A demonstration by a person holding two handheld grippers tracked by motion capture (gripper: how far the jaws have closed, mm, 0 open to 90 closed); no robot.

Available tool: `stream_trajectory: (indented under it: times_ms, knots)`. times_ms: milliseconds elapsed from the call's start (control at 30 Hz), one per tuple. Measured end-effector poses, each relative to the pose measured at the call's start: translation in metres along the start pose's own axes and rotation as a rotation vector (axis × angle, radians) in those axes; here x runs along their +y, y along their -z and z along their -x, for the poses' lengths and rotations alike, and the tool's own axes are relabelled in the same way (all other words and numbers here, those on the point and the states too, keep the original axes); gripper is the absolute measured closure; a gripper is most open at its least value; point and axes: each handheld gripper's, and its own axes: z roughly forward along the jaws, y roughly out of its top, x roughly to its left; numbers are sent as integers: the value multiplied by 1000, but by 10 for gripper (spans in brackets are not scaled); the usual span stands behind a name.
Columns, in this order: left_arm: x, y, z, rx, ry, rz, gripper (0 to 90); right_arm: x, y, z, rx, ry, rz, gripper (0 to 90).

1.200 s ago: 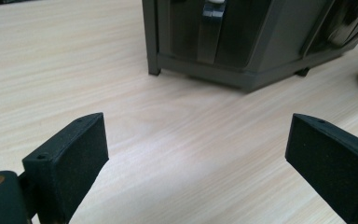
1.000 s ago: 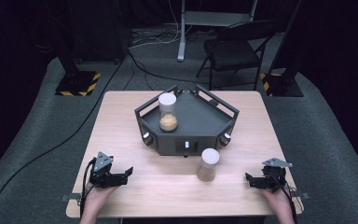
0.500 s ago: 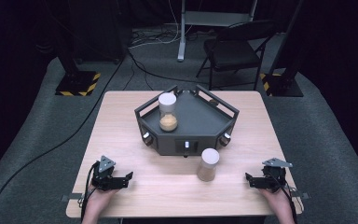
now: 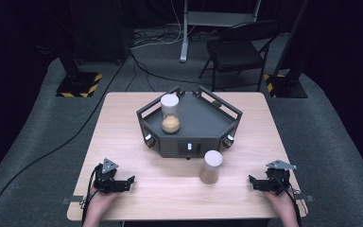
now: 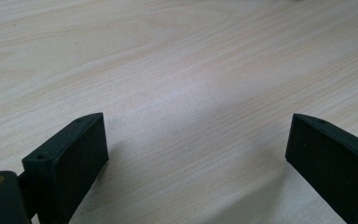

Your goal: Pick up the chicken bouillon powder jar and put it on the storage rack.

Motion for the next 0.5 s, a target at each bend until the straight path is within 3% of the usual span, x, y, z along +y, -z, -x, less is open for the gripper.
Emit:
stream_trajectory:
  times_ms: [233, 500]
  knots:
    - [2, -1, 6, 20, -23, -13, 40, 0, 0, 0, 0, 0, 0, 0]
    - [3, -2, 6, 20, -23, -15, 34, 0, 0, 0, 0, 0, 0, 0]
